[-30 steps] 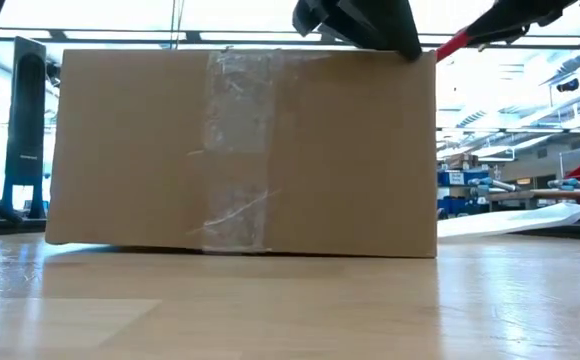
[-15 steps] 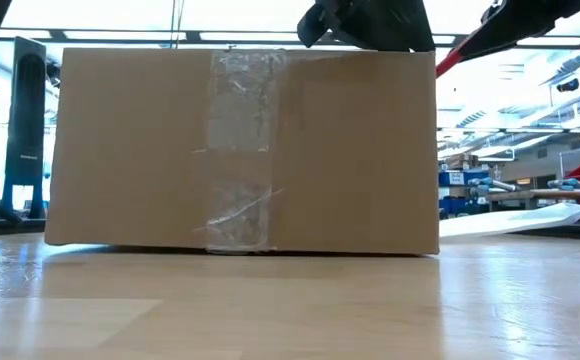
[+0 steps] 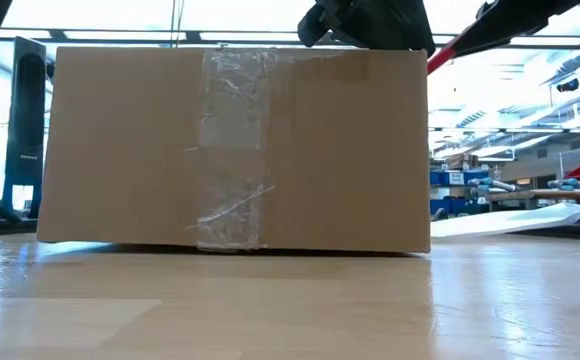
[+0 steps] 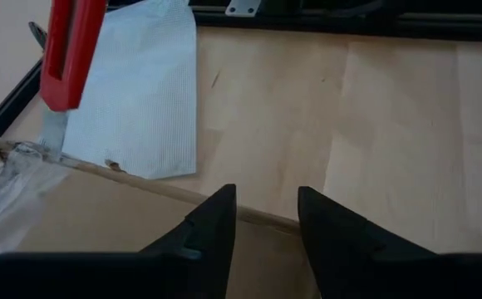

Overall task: Unpack boxes
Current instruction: Open the cardboard box using the red cutter

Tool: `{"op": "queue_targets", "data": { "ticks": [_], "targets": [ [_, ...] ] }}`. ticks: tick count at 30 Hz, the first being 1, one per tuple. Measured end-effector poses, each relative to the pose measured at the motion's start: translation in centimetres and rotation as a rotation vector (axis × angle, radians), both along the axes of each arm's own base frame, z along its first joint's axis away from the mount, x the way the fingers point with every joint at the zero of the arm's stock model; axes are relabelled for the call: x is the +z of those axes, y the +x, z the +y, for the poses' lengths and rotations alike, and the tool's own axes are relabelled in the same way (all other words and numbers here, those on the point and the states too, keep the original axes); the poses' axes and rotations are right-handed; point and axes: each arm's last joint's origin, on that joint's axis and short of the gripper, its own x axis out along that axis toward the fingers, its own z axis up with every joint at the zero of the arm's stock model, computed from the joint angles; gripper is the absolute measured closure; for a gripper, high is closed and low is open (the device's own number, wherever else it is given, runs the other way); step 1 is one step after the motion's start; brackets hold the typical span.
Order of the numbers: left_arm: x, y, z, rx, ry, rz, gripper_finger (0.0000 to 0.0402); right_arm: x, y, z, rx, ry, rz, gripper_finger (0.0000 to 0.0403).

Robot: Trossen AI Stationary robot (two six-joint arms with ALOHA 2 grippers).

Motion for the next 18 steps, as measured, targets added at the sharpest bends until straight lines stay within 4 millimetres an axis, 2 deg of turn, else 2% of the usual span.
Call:
{"op": "queue_targets", "data": {
  "ticks": [10, 13, 18],
  "targets": [
    [0.0, -0.1, -0.1, -0.015, -0.003, 0.011, 0.0261, -0.6, 1.0, -0.1, -0.035, -0.02, 0.036, 0.0256],
    [0.5, -0.6, -0.5, -0.041, 0.006, 0.024, 0.0261, -0.6, 1.0, -0.2, -0.041, -0.022, 0.039, 0.0263],
    [1.5, -2.5, -1.3, -0.095, 0.052, 0.112, 0.0261, -0.6, 1.1, -0.3, -0.038, -0.034, 0.041, 0.0263]
  ]
}}
